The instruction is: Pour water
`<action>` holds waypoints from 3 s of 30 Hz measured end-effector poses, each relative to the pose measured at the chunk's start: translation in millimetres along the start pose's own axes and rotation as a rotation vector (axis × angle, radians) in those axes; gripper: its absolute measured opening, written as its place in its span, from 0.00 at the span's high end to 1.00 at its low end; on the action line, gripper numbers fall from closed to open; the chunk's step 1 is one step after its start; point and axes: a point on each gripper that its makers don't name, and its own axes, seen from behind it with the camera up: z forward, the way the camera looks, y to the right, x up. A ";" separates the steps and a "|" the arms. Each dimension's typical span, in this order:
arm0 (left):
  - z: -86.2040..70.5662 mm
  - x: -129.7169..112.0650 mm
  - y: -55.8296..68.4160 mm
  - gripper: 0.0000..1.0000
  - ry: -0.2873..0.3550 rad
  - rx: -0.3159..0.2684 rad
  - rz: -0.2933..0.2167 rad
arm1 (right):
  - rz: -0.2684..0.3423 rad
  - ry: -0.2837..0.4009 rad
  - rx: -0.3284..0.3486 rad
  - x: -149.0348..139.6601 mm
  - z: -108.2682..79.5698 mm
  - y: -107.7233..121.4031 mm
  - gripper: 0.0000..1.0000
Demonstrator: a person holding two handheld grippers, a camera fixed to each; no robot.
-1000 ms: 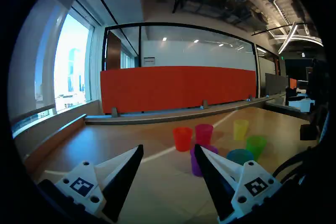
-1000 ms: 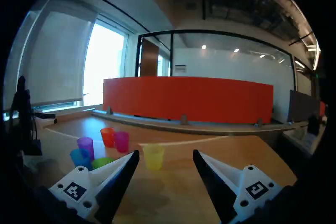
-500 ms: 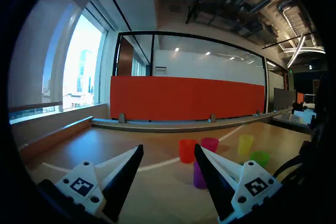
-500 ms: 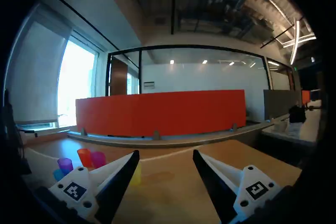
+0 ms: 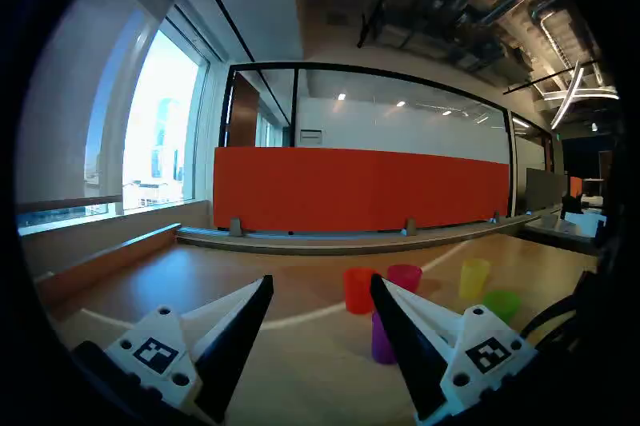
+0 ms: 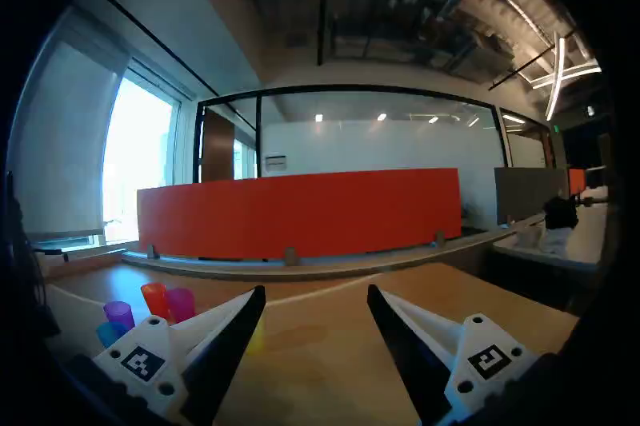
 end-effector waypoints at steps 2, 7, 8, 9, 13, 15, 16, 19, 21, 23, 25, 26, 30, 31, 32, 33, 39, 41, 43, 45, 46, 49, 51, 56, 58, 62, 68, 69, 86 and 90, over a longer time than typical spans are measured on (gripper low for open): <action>0.9 -0.7 0.6 0.11 0.000 -0.001 -0.004 | -0.005 -0.001 0.000 -0.7 -1.7 1.1 0.01; 2.5 -2.4 0.8 0.11 -0.001 0.008 -0.004 | -0.020 -0.004 -0.003 -4.2 -1.5 3.3 0.02; 2.7 -2.9 1.0 0.11 -0.001 0.010 -0.003 | -0.023 -0.005 -0.002 -5.3 -1.4 3.3 0.01; 3.0 -3.4 1.3 0.11 0.000 0.013 -0.002 | -0.026 -0.007 -0.002 -6.4 -1.3 3.3 0.01; 4.8 -6.7 2.4 0.11 0.001 0.021 -0.001 | -0.037 -0.019 0.000 -9.7 -1.1 1.7 0.01; 6.0 -8.4 3.0 0.11 0.001 0.025 -0.001 | -0.038 -0.025 -0.002 -10.4 -1.0 0.2 0.01; 6.6 -9.3 3.0 0.10 0.002 0.028 0.000 | -0.039 -0.027 0.001 -10.9 -0.6 -0.8 0.01; 7.9 -12.1 2.2 0.11 0.003 0.036 0.004 | -0.041 -0.032 0.006 -12.6 0.7 -3.1 0.01; 8.5 -14.1 0.8 0.11 0.004 0.043 0.010 | -0.045 -0.038 0.008 -14.5 1.8 -3.8 0.01; 8.9 -16.9 -1.1 0.11 0.004 0.050 0.019 | -0.049 -0.045 0.008 -14.5 3.7 -5.2 0.01; 8.9 -20.2 -2.9 0.11 0.003 0.054 0.025 | -0.052 -0.048 0.010 -13.6 4.7 -7.9 0.01; 8.8 -21.9 -3.8 0.11 0.002 0.055 0.027 | -0.052 -0.048 0.011 -12.8 4.8 -9.7 0.01; 8.6 -27.8 -9.8 0.11 -0.001 0.062 0.025 | -0.053 -0.047 0.002 -10.2 3.9 -12.3 0.01; 8.3 -29.0 -11.6 0.11 0.000 0.065 0.024 | -0.052 -0.047 -0.001 -9.8 4.6 -10.8 0.01; 8.1 -30.0 -13.3 0.11 0.000 0.068 0.023 | -0.052 -0.048 -0.004 -9.5 5.1 -9.4 0.01; 7.8 -31.0 -14.9 0.11 0.000 0.070 0.022 | -0.051 -0.049 -0.006 -9.1 5.7 -8.1 0.01; 6.9 -34.9 -22.1 0.11 0.001 0.076 0.039 | -0.048 -0.052 0.002 -8.0 5.5 -13.2 0.01; 6.9 -37.0 -23.5 0.11 -0.001 0.079 0.044 | -0.046 -0.054 -0.004 -8.0 4.4 -12.9 0.01; 6.8 -38.7 -24.6 0.11 -0.001 0.081 0.047 | -0.046 -0.055 -0.009 -7.4 4.1 -11.5 0.01; 6.8 -40.1 -25.5 0.10 -0.001 0.083 0.049 | -0.047 -0.056 -0.011 -6.2 4.4 -9.4 0.01; 6.9 -40.7 -26.2 0.10 -0.002 0.085 0.050 | -0.048 -0.056 -0.008 -5.5 4.9 -10.3 0.01; 7.2 -42.6 -27.5 0.11 -0.002 0.088 0.050 | -0.051 -0.056 -0.001 -3.8 6.0 -12.9 0.01; 7.4 -44.3 -27.7 0.11 -0.003 0.087 0.048 | -0.052 -0.057 0.001 -3.5 5.9 -14.8 0.01; 7.2 -45.7 -29.9 0.11 -0.006 0.089 0.035 | -0.048 -0.056 -0.006 -2.8 5.3 -12.6 0.01; 7.6 -45.4 -30.8 0.11 -0.007 0.090 0.034 | -0.048 -0.056 -0.008 -2.9 4.8 -12.3 0.01; 8.0 -45.2 -31.1 0.11 -0.007 0.091 0.035 | -0.048 -0.056 -0.008 -3.5 4.2 -12.6 0.01; 7.8 -45.9 -31.2 0.10 -0.008 0.090 0.037 | -0.049 -0.055 -0.010 -3.5 3.7 -11.3 0.02; 7.9 -46.1 -31.3 0.11 -0.008 0.090 0.037 | -0.049 -0.054 -0.010 -3.4 3.6 -10.9 0.02; 8.5 -46.7 -31.2 0.11 -0.009 0.088 0.038 | -0.049 -0.045 -0.014 -1.2 1.9 -5.2 0.02; 8.5 -46.5 -30.8 0.10 -0.009 0.085 0.038 | -0.055 -0.041 -0.011 0.6 2.1 -5.4 0.01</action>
